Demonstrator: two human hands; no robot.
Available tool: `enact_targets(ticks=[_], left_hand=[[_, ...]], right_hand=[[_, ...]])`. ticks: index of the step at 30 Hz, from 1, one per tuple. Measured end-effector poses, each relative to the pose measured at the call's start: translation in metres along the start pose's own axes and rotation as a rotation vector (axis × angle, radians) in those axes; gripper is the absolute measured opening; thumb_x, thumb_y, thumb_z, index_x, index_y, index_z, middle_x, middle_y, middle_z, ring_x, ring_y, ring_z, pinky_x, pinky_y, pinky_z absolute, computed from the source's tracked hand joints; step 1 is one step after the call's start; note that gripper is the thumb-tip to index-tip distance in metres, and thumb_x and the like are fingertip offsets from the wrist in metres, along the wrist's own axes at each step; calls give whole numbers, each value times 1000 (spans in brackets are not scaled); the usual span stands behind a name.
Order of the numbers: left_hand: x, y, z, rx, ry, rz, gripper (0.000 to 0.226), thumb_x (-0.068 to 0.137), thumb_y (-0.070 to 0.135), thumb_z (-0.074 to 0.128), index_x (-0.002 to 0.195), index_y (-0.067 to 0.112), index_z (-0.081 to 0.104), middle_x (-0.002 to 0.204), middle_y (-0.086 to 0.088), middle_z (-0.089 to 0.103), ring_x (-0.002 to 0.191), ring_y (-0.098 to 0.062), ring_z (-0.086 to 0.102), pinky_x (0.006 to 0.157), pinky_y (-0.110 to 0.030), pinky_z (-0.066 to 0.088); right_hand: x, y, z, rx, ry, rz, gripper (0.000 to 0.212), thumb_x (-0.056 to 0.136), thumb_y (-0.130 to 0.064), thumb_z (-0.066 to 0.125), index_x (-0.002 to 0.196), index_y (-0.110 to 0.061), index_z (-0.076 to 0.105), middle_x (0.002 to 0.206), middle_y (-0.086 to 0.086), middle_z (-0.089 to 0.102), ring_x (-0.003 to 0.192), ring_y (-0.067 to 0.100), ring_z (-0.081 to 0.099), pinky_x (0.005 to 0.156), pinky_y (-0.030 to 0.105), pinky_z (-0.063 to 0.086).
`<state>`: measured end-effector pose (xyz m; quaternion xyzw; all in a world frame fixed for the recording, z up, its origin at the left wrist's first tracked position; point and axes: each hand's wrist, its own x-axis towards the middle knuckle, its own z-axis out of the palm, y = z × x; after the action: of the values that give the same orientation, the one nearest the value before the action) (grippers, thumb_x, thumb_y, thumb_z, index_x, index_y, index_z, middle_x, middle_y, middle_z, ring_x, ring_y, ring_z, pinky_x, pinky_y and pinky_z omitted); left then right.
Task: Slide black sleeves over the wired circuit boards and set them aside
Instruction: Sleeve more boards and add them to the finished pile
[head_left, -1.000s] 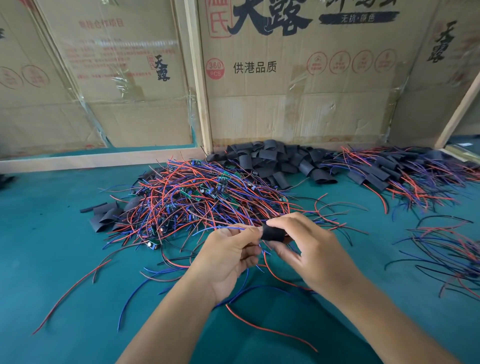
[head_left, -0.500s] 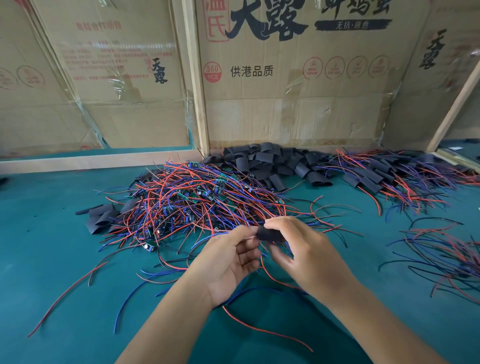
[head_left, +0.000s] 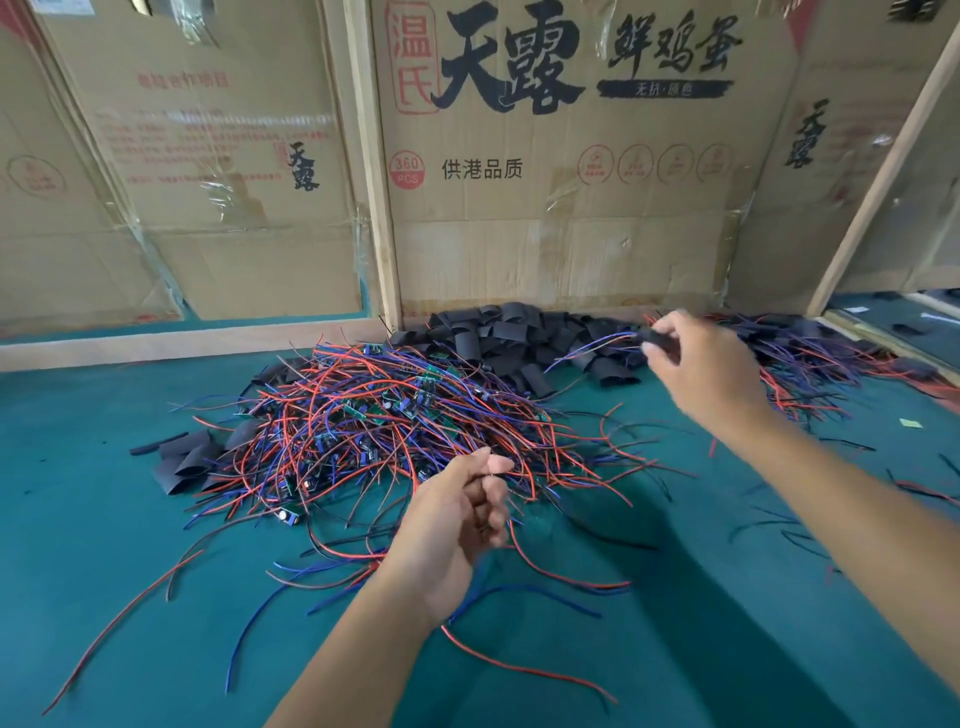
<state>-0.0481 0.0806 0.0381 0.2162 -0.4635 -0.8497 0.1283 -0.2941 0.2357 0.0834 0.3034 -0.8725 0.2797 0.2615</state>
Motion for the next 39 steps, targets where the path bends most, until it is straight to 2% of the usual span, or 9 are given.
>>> enact_targets(ticks=[6, 9, 13, 20, 25, 29, 32, 35, 39], left_hand=[[-1, 0, -3, -11, -37, 5, 21, 98, 28, 51, 88, 14, 62, 60, 4, 37, 47, -12, 32, 46, -23, 25], [-2, -3, -4, 4, -66, 10, 20, 93, 30, 56, 84, 14, 65, 59, 3, 31, 47, -13, 29, 44, -23, 25], [-2, -5, -2, -21, -106, 12, 19, 88, 31, 60, 84, 14, 66, 58, 3, 28, 46, -13, 26, 43, -23, 26], [-4, -10, -1, 15, -128, 8, 25, 97, 27, 54, 81, 13, 67, 54, 3, 22, 44, -13, 22, 44, -24, 24], [-6, -11, 1, 30, -145, -11, 25, 97, 27, 54, 82, 12, 66, 54, 2, 21, 45, -13, 21, 46, -25, 20], [-5, -9, -2, 31, -112, -2, 23, 99, 24, 52, 84, 10, 65, 54, 2, 23, 45, -13, 22, 45, -24, 22], [-3, -8, -2, 50, -76, 22, 24, 99, 22, 51, 83, 11, 65, 54, 2, 24, 45, -13, 22, 44, -24, 22], [-1, -9, -2, 76, -4, 50, 24, 100, 21, 50, 83, 10, 64, 55, 1, 28, 45, -13, 23, 44, -23, 22], [1, -14, 2, 97, 67, 45, 23, 100, 23, 55, 80, 14, 59, 58, 1, 43, 44, -13, 33, 43, -23, 30]], right_hand=[[91, 43, -19, -247, 56, 319, 47, 91, -25, 62, 125, 6, 56, 135, 30, 51, 124, 44, 49, 105, 50, 41], [89, 22, -5, -203, -140, 279, 27, 92, -17, 54, 96, 4, 70, 101, 27, 68, 91, 42, 63, 81, 42, 54], [57, -13, 37, -190, -506, 188, 27, 86, -10, 50, 74, 1, 71, 74, 21, 67, 67, 34, 60, 61, 34, 46], [41, -51, 96, 251, -523, 283, 17, 89, -27, 62, 88, -16, 76, 99, 8, 74, 95, 28, 65, 74, 33, 49], [40, -78, 119, 55, -761, 134, 38, 95, -38, 58, 107, -7, 75, 111, 16, 71, 102, 33, 63, 78, 32, 48], [32, -83, 112, 47, -745, 181, 41, 98, -37, 55, 90, 1, 66, 84, 16, 64, 89, 35, 60, 62, 32, 40], [20, -85, 84, 153, -592, 199, 37, 98, -36, 55, 115, -5, 68, 105, 14, 71, 95, 33, 65, 75, 34, 49], [-15, -95, 47, 474, -411, 179, 20, 98, -30, 53, 97, -26, 73, 87, 4, 76, 74, 25, 71, 66, 35, 55], [-86, -100, 14, 857, -528, 152, 15, 95, -22, 56, 102, -34, 61, 72, 7, 72, 57, 18, 59, 53, 26, 47]])
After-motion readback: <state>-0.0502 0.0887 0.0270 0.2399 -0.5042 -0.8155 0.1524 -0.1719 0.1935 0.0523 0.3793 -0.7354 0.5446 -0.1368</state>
